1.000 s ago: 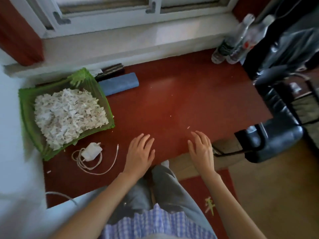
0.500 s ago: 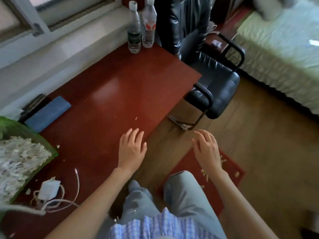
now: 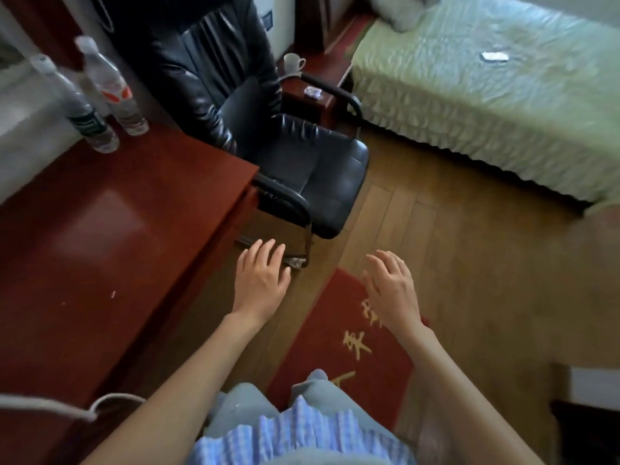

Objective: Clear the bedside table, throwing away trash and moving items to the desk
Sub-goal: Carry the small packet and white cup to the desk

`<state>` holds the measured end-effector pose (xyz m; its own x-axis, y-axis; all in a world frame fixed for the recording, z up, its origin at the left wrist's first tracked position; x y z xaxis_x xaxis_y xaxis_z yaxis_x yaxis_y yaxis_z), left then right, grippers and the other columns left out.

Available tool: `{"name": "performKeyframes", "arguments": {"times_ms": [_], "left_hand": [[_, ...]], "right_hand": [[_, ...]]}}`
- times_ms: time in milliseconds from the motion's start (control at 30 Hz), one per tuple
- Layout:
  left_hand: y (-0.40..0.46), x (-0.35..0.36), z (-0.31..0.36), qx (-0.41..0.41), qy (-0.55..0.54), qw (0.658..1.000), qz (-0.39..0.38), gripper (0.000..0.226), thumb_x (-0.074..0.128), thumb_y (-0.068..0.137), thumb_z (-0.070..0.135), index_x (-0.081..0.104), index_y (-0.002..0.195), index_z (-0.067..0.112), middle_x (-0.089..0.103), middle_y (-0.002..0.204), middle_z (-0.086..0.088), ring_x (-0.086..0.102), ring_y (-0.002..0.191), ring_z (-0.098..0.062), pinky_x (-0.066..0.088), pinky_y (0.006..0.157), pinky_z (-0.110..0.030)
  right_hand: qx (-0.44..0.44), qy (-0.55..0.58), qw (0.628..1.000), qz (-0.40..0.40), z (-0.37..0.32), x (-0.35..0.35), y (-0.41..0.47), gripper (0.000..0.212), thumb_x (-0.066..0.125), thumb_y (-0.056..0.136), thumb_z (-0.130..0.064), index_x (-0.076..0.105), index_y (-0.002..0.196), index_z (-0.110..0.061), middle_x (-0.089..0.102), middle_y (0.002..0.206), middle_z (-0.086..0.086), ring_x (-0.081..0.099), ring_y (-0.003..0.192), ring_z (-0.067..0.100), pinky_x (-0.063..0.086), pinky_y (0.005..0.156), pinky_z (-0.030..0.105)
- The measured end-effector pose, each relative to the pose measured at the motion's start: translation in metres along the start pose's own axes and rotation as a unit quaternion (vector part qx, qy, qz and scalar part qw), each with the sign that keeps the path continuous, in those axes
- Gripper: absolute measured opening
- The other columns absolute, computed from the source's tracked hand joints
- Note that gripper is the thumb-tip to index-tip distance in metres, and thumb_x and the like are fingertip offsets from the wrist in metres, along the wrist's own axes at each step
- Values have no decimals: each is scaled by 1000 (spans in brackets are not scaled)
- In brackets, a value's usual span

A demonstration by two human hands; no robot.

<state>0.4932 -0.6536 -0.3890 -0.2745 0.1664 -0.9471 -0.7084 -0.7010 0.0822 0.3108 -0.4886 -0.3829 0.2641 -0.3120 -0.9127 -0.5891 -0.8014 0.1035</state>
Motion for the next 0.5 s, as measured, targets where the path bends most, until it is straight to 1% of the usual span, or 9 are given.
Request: {"name": "performKeyframes", "arguments": {"times_ms": [167,300,500], "left_hand": [[55,13,68,75,8,997,-5,45,56,90,29,53,130,10,53,134,-12,43,130,-30,33,107,-47],[105,27,108,118,22,993,-16,48,46,88,35,53,130,11,54,134,-13,43,130,-32,34,106,-48],[193,56,147,152,31,988,-27,47,55,90,33,52,131,11,53,134,-13,44,129,-32,34,106,-49]], "right_hand": [[51,-13,998,36,61,-37,19,33,48,96,-25,56,124,-8,53,132,12,39,131,30,32,110,48],[82,-22,995,43,101,-49,41,34,48,96,-26,55,124,-9,52,134,13,38,132,30,32,110,49],[101,-47,993,36,158,-58,108,36,51,95,-27,55,125,-8,52,133,15,40,130,33,33,108,50]]}}
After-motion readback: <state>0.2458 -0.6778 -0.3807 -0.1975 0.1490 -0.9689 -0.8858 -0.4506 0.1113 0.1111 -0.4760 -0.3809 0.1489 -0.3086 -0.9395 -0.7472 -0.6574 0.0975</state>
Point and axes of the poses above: each hand's wrist, its own y-axis towards the middle knuckle, its own x-axis out of the palm, z = x × y, the point moved 3 cm from there along y, towards the middle knuckle
